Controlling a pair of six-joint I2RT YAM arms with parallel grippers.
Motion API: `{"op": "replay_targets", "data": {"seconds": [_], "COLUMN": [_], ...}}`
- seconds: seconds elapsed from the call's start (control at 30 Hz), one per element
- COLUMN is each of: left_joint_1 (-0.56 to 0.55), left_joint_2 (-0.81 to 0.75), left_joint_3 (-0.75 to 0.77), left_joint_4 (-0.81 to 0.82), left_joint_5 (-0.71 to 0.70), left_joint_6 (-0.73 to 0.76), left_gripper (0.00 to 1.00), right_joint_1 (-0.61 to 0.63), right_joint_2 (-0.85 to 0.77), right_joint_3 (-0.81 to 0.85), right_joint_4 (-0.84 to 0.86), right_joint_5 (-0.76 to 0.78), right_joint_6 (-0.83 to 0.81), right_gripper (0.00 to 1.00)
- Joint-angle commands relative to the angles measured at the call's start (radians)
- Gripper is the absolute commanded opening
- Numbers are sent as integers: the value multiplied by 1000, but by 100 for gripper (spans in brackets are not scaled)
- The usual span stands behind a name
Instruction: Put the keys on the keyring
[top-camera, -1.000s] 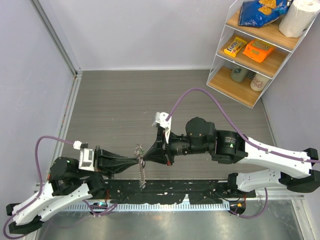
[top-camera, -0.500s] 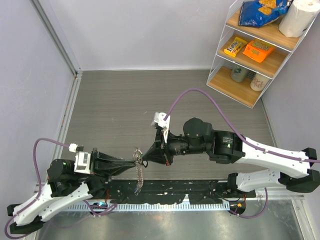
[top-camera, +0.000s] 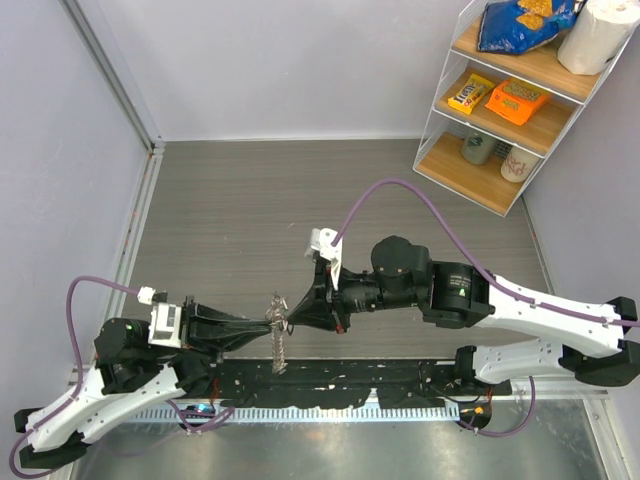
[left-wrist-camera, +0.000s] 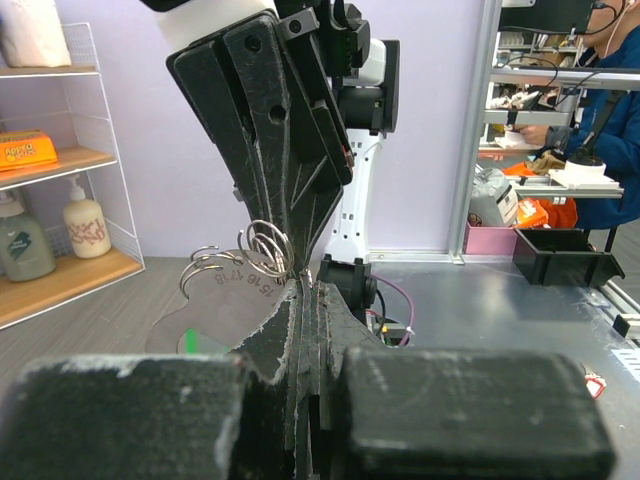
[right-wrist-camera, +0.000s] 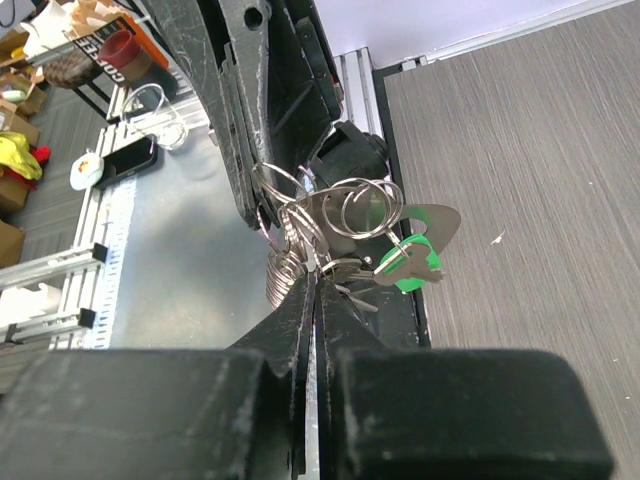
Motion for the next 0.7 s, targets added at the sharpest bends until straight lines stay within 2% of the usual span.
{"op": "replay_targets", "data": {"seconds": [0.0,0.4,0.57,0.67], "left_joint_1": [2,0,2,0], "left_joint_2": [-3,32,47,55], "left_joint_3": [21,31,34,34], "left_joint_4": [61,91,106,112], "left_joint_5": [6,48,61,63], "left_joint_6": [-16,-56,-73,-79], "left_gripper": [0,0,0,0], "right_joint_1": [-2,4,4,2], "right_joint_2": [-31,-39,-69,-95], "right_joint_3": [26,121,95,60], "right_joint_4": [3,-149,-160,-163], "right_joint_5": [-39,-84,-32,58], "right_joint_6": [-80,-245,-258,-258], "right_gripper": [5,5,5,5]}}
